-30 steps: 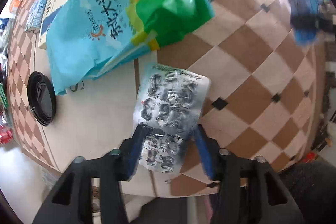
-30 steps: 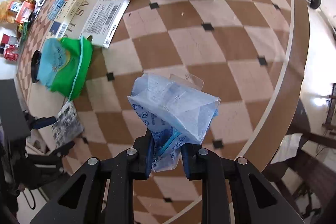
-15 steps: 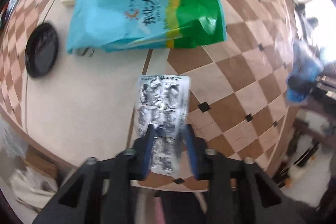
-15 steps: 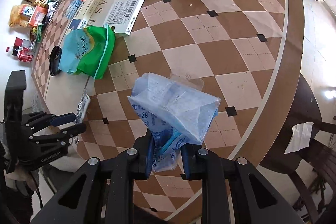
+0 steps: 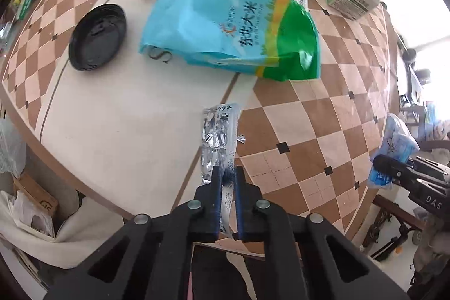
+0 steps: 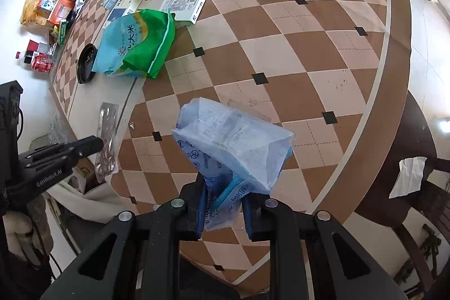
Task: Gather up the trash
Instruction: 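Lift the blister pack and blue bag off the table with both tools, then carry both items over the bin and open both tools to drop them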
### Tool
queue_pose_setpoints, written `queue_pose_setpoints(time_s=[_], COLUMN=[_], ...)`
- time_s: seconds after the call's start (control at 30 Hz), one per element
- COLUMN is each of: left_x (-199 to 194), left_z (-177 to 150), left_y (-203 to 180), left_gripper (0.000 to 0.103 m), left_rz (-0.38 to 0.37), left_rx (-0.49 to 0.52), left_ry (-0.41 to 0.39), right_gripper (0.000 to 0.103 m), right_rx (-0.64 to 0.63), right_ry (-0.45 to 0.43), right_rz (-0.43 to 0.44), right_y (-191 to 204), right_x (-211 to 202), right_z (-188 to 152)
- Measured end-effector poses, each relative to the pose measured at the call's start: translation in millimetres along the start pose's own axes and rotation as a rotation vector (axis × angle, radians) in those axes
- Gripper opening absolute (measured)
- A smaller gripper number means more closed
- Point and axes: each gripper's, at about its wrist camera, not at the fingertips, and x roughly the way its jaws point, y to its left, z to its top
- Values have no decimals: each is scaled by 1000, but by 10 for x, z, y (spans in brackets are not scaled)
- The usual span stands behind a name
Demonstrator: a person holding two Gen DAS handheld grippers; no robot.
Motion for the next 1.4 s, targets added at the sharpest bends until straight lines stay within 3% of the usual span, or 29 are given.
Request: queue_pose_setpoints(time_s=[0.23,0.37,0.4,0.57,0.77,0.83,1.13,1.4], left_x=[-230,-262,-156,83,61,-1,-553,-683], left_z=[-111,-179,-140,-36,-85,-139,-698,-1443], left_y=[24,160,12,-166,-46,-46,-114,-4], left_gripper=[3,5,8,12,5,5,5,5], left_rz=[45,-8,-12,137,87,104,183,142], left_rx=[-60,-70,-63,-15,-80,-77,-88,-90], left_ry=[-34,-19,-11,23,14,-3,-119,-176], right_gripper=[22,22,22,22,22,22,22,22], right_rx=[-17,-11,-6,-3,2,8,-7,-39], right_ry=[-29,-33,-31,-19,-27,-33,-62,-68], right_rz=[3,6,8,6,3,2,21,63], right_y=[96,95,89,86,60,41,246,789], right_x=[-104,-121,-113,-78,-100,-117,-154,-61], right_z=[-5,-28,-36,-81,-110,-113,-320,-1040])
